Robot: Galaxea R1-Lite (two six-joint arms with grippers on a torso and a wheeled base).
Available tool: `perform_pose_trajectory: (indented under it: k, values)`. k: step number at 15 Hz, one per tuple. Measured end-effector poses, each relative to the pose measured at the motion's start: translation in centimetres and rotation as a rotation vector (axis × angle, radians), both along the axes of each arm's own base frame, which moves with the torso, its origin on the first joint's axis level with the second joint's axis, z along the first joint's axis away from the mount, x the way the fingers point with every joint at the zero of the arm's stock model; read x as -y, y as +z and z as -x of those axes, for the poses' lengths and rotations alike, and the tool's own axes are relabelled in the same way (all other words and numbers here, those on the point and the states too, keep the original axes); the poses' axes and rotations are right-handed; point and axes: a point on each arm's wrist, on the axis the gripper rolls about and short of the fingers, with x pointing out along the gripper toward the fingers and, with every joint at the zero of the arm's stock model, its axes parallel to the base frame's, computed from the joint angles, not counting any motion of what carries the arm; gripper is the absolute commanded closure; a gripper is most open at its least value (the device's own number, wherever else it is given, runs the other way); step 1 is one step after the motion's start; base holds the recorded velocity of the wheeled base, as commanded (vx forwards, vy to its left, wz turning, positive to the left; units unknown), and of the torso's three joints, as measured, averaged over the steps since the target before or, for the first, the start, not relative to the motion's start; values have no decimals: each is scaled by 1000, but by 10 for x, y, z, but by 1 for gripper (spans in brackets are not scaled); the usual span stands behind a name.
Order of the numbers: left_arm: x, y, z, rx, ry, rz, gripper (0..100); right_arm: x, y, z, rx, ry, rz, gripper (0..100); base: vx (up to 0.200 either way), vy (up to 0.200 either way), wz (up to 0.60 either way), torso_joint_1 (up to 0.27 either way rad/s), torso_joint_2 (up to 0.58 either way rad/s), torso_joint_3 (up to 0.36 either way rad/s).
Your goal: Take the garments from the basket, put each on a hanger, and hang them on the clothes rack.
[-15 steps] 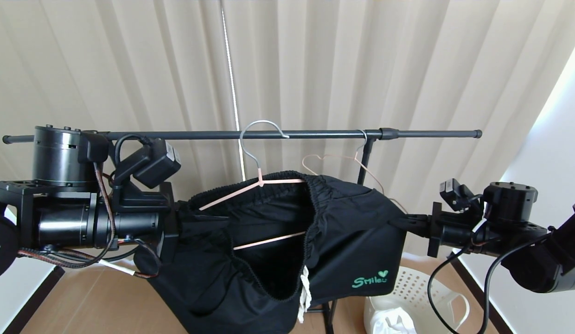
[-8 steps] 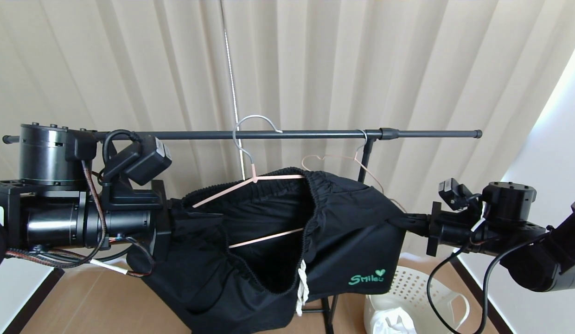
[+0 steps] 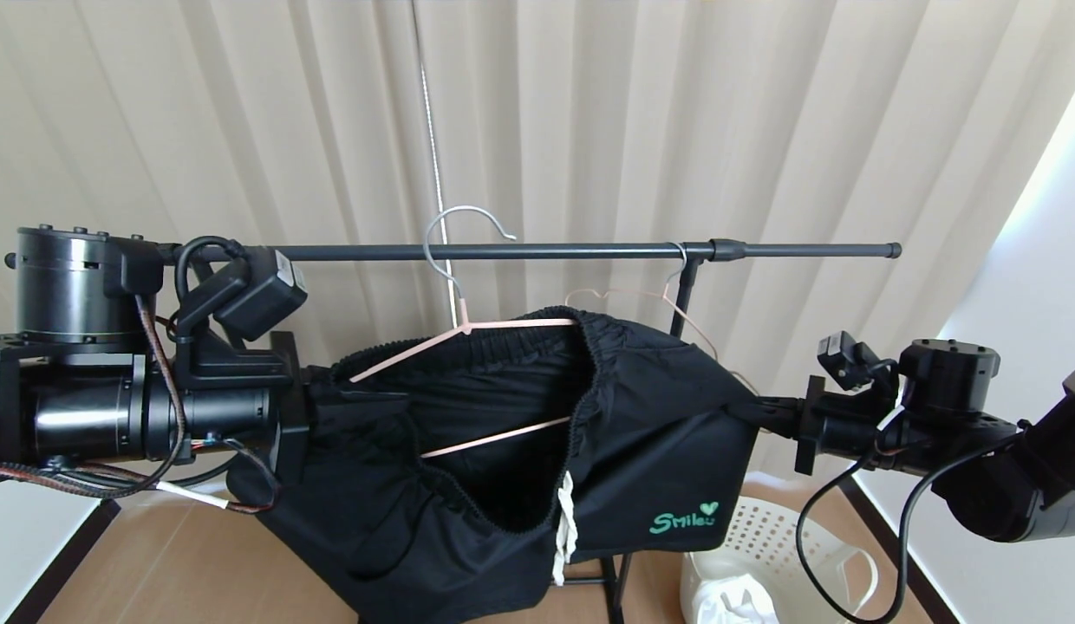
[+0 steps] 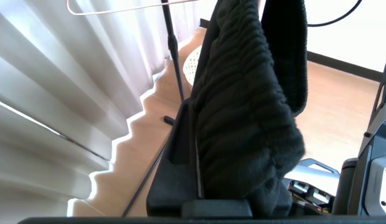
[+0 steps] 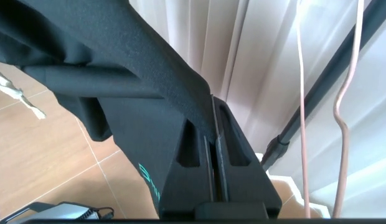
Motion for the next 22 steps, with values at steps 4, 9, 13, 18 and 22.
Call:
perform_pose_trajectory:
  k: [4,9,13,18,22]
  values:
    - [-4,0,-1,-11,20,8,100,2,-1,-2,-9,-9,-8,100,0,0,0,0,0,0]
    - [-6,-1,-5,21,43,39,100,2,-3,3,-19,-9,-5,100,0,0,0,0,0,0]
    - [-6,-6,-6,13,54,48,100,1,-2,9,-11,2,3,0,0,0,0,0,0,0]
    - [-16,-10,-8,-15,100,50,100,-2,11,15,45,18,0,0,0,0,0,0,0,0]
    - [-18,-18,-16,-35,168,17,100,-10,23,25,79,39,2,0,0,0,0,0,0,0]
